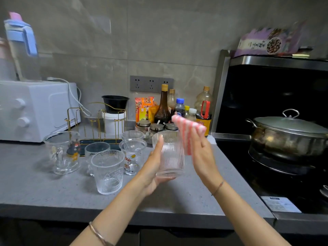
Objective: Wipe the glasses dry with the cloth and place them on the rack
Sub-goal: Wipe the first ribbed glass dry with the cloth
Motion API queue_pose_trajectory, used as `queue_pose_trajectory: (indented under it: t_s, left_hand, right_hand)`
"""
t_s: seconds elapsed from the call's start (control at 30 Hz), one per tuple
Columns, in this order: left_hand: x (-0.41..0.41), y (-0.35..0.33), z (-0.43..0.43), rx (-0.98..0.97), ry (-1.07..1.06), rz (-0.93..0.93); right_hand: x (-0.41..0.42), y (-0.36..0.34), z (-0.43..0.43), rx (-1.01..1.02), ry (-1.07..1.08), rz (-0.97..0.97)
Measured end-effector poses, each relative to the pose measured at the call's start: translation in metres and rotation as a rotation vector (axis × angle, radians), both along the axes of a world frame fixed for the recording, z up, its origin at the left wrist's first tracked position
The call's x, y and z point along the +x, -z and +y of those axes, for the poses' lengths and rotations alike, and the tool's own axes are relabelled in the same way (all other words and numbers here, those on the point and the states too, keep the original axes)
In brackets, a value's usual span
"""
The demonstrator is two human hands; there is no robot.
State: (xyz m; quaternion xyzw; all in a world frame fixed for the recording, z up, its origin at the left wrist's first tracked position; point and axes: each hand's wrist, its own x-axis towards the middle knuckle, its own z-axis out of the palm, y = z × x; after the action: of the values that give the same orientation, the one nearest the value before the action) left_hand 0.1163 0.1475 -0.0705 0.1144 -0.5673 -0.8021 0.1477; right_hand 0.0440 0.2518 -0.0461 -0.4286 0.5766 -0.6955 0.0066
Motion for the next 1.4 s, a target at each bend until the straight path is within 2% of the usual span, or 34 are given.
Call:
queue_pose_trajectory:
  t_s: [0.1,0.2,0.33,0.43,0.57,0.63,0.7,0.8,0.9,1.03,1.17,1.4]
  left_hand:
    - [0.009,-0.008,-0.002,-0.024,0.020,0.061]
    - [0.012,-0.007,-0.003,-0.066,-0.026,0.100]
    - [0.013,-0.007,-0.003,-0.016,-0.073,0.128]
    - [0.011,-0.012,-0.011,0.042,-0.110,0.126]
    - [0.011,-0.019,-0.014,0.051,-0.007,0.118]
    - [0.011,-0.019,-0.005,0.003,-0.037,0.141]
    - [0.010,-0.015,0.005,-0.052,-0.066,0.144]
    - [0.010,-0.010,0.017,-0.038,-0.042,0.137]
    - [0.010,-0.013,0.015,-0.009,-0.047,0.171]
    - [0.008,-0.022,0.005,0.124,0.012,0.191]
    - [0.007,-0.022,0.008,0.231,0.095,0.222]
    - [0.010,-0.022,0.006,0.089,0.013,0.280]
  right_hand:
    - [0.005,0.008,-0.006,0.079,-0.006,0.199]
    - [0.007,0.010,-0.004,0.050,-0.039,0.234]
    - [0.015,0.027,-0.003,0.072,0.003,0.262]
    - [0.025,0.049,0.002,0.126,0.052,0.459]
    - [0.029,0.057,0.009,0.134,0.095,0.662]
    - [0.025,0.047,0.006,0.126,0.128,0.643]
    - [0.016,0.028,0.003,0.128,0.175,0.537]
    - [0.005,0.000,0.002,0.142,0.225,0.458]
    - [0.011,0.001,0.003,0.154,0.193,0.530]
    - [0.025,0.034,0.008,0.227,0.168,0.751]
    - [0.034,0.037,0.004,0.196,0.201,0.656]
    - [0.036,0.017,-0.008,0.157,0.260,0.587]
